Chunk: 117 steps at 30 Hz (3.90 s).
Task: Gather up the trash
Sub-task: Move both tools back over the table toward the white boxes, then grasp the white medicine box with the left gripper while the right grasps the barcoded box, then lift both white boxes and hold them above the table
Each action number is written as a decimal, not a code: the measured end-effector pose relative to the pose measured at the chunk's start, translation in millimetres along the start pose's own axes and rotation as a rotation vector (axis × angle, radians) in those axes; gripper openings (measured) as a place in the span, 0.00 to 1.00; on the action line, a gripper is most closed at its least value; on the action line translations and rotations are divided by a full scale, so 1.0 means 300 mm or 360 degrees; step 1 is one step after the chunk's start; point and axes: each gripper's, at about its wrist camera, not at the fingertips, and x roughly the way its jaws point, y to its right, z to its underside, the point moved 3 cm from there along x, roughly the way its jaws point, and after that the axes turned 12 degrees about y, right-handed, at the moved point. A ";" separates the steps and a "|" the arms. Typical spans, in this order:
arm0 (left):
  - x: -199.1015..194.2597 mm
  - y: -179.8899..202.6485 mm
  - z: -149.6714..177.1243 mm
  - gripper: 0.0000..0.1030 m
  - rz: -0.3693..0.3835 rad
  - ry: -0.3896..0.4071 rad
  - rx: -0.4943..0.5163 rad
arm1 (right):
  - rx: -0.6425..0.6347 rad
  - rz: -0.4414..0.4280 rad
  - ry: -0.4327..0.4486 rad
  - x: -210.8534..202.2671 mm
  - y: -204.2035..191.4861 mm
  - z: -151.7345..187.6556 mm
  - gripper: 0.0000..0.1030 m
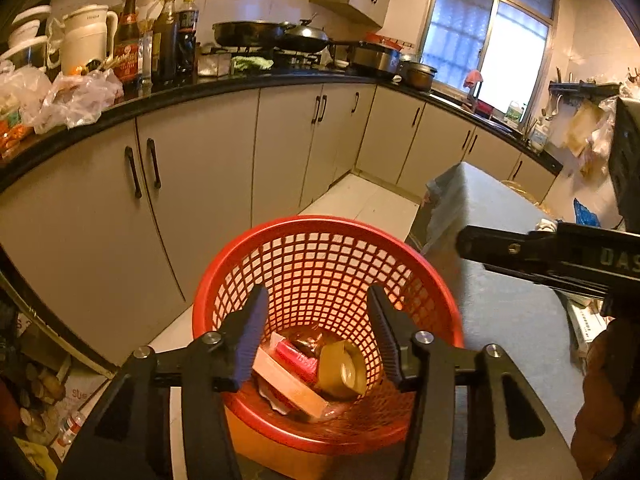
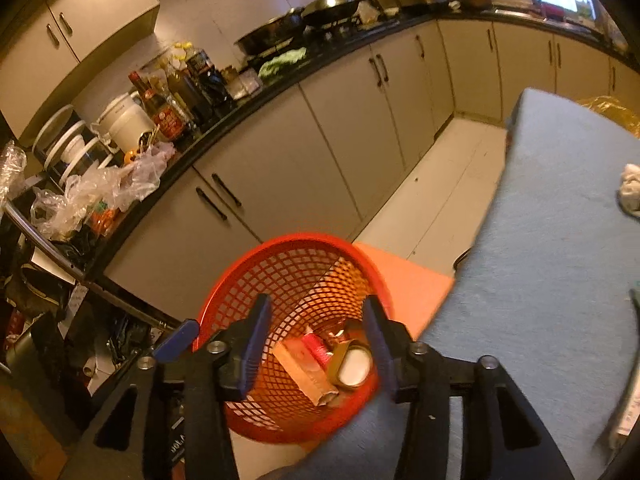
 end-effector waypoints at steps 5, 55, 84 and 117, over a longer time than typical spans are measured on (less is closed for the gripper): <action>-0.051 0.091 -0.012 0.62 0.0070 0.0045 0.0067 | -0.0001 0.0057 0.0066 -0.143 0.078 0.019 0.52; 0.073 1.107 0.213 0.72 0.0749 -0.0522 0.0561 | 0.0067 0.0407 0.0352 -0.821 0.850 0.308 0.36; 0.055 1.041 0.300 0.45 0.0823 -0.0449 0.0485 | 0.0068 0.0411 0.0348 -0.813 0.857 0.312 0.36; -0.130 0.840 0.294 0.45 0.0737 -0.0215 0.0441 | -0.0039 0.0539 0.0212 -0.745 0.603 0.374 0.36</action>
